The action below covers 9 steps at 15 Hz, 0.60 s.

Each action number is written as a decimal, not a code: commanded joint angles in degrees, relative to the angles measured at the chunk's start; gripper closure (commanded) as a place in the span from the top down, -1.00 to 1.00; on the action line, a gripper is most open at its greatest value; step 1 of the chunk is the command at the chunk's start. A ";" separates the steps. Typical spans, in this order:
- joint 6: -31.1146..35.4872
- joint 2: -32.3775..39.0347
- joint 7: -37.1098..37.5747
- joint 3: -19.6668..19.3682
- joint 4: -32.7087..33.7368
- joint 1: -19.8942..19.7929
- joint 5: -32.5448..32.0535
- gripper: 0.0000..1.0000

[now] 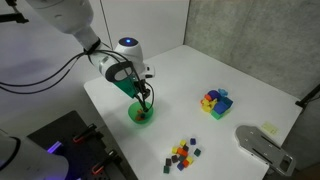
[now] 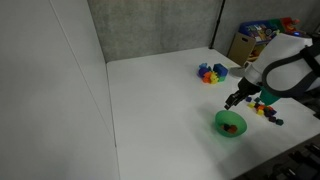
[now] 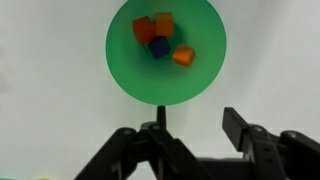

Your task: Put a small orange block in the bowl

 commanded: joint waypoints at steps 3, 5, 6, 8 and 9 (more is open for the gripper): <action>-3.19 -9.26 11.83 -8.44 -3.06 7.53 -4.06 1.00; -6.59 -12.70 15.30 -10.92 -3.22 8.53 -7.72 1.00; -9.00 -14.60 16.29 -11.64 -3.21 8.36 -9.72 1.00; -14.50 -18.00 17.16 -12.07 -2.75 7.25 -12.75 1.00; -18.73 -19.77 15.86 -12.11 -2.06 6.58 -12.68 1.00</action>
